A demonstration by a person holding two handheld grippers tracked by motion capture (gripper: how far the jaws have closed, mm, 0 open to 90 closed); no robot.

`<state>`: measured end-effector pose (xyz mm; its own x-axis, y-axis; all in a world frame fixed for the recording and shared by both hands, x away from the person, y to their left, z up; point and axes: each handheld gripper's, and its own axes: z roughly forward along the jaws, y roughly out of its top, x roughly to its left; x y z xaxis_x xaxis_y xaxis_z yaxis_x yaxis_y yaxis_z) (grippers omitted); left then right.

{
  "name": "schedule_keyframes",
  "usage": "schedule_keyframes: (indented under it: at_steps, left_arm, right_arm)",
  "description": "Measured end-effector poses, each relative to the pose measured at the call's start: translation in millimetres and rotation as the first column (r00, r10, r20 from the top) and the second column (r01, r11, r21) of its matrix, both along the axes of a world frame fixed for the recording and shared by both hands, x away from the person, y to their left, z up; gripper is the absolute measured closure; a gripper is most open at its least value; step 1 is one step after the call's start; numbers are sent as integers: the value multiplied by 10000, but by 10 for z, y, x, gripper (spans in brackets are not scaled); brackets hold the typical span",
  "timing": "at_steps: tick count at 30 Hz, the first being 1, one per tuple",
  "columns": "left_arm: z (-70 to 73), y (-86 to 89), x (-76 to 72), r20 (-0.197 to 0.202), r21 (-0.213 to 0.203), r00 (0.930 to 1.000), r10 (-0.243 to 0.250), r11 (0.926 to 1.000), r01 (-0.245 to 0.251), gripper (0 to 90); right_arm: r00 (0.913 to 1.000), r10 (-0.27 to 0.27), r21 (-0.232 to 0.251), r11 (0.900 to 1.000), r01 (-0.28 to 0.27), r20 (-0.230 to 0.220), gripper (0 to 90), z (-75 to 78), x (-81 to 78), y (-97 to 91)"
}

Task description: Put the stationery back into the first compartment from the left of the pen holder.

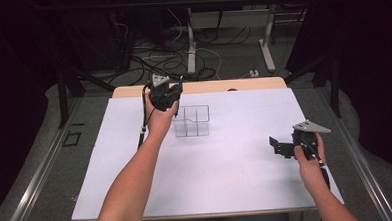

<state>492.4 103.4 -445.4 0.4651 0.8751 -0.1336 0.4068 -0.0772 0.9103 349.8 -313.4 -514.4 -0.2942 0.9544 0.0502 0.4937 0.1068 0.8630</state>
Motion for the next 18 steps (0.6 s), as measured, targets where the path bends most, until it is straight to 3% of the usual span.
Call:
schedule_keyframes:
  at_steps: [9, 18]
  left_arm:
    - [-95, -3, -12, -253, 94, 9997, -25, 10000, 27, 797]
    - [-100, -27, -33, -250, 90, 9995, -177, 9998, 179, 798]
  right_arm:
    - [10000, 64, -109, 9999, -63, 30, 0, 0, -5, -9]
    - [9999, 102, -112, 9999, -102, 21, 0, 0, -7, -6]
